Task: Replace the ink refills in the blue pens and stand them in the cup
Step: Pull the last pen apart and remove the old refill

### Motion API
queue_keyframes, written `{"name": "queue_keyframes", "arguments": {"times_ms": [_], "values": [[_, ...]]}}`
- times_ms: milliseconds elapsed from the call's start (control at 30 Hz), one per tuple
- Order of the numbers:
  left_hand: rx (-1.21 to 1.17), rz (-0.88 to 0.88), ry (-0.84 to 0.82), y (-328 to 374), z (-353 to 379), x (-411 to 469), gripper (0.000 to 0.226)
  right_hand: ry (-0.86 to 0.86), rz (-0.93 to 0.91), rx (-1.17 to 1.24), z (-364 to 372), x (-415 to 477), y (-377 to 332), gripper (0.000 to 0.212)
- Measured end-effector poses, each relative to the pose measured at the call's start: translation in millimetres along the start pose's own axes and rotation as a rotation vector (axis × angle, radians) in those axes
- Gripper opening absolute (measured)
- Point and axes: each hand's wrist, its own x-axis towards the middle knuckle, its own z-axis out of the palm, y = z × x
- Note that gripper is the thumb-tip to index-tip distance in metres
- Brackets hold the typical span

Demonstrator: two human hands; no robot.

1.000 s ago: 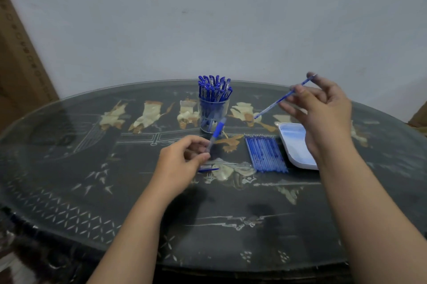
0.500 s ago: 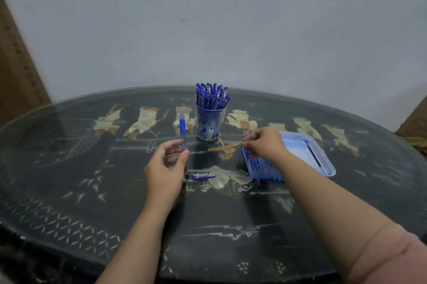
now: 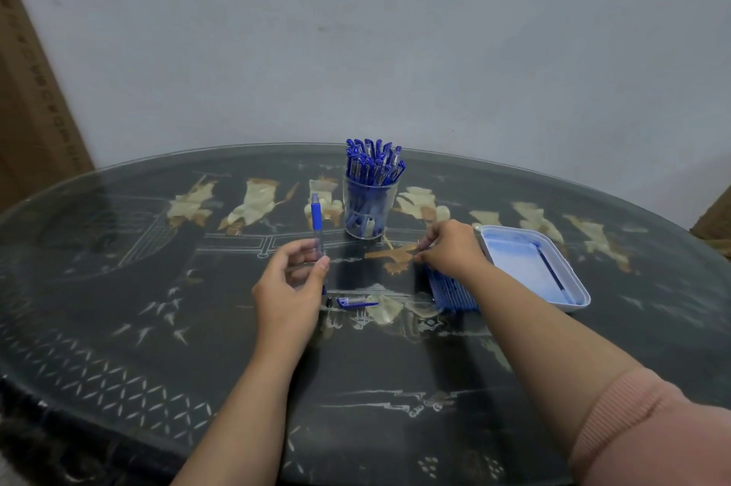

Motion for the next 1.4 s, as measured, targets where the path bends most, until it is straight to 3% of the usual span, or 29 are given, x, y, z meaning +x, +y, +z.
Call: {"name": "queue_keyframes", "arguments": {"times_ms": [1000,1400], "values": [[0.012,-0.007,-0.017,2.5,-0.6,0.3,0.028,0.081,-0.067,-0.046,11.7,-8.3,-3.7,0.011],[-0.059,-0.018,0.034,4.6,-1.4,0.1,0.028,0.040,-0.280,0.082,40.7,-60.5,-23.9,0.009]]}}
